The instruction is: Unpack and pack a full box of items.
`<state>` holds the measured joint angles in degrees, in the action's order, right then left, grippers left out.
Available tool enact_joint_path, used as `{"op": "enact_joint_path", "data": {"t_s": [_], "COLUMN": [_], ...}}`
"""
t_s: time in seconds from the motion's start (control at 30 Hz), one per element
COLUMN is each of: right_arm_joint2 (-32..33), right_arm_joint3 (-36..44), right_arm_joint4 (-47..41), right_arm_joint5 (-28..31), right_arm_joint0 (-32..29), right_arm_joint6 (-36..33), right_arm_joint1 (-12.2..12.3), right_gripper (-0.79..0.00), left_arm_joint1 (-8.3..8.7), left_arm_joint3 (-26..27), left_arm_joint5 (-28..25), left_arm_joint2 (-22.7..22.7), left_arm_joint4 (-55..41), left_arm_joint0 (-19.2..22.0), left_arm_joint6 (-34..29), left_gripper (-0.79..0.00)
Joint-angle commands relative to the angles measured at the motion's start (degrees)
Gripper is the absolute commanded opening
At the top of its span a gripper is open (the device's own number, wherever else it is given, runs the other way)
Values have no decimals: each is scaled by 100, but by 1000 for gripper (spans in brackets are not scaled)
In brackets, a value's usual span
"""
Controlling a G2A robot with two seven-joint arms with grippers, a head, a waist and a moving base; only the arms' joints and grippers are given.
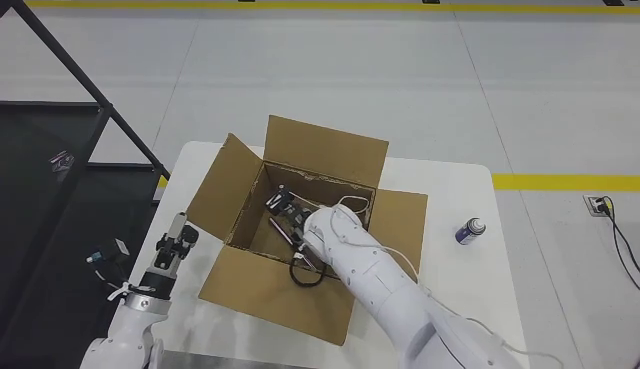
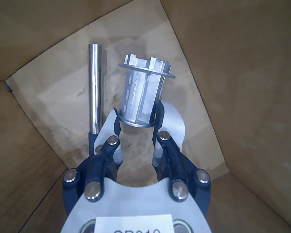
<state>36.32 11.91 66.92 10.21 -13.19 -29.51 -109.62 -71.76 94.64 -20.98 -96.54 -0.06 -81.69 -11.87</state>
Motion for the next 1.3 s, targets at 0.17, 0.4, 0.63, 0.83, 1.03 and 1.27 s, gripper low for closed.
{"op": "enact_joint_path", "data": {"t_s": [0.17,0.4,0.63,0.83,1.03,1.27], "right_arm_joint2": [21,117,258,450,669,678], "right_arm_joint3": [231,813,1605,1866,1617,1192], "right_arm_joint4": [194,319,462,473,259,102], "right_arm_joint5": [64,-70,-473,-612,-623,-488], "right_arm_joint0": [-137,-361,-567,-635,-633,-552], "right_arm_joint6": [29,-143,-760,-964,-498,-68], "right_arm_joint1": [166,349,491,580,593,465], "right_gripper": [-785,0,0,0,0,-68], "left_arm_joint1": [-3,-4,-1,3,11,17], "left_arm_joint3": [22,43,64,115,178,225], "left_arm_joint5": [10,27,25,10,-40,-52], "left_arm_joint2": [72,122,132,101,29,30], "left_arm_joint4": [62,112,148,143,97,92], "left_arm_joint0": [22,20,7,-64,-148,-188], "left_arm_joint6": [36,68,101,131,132,63], "left_gripper": [0,0,0,0,0,0]}}
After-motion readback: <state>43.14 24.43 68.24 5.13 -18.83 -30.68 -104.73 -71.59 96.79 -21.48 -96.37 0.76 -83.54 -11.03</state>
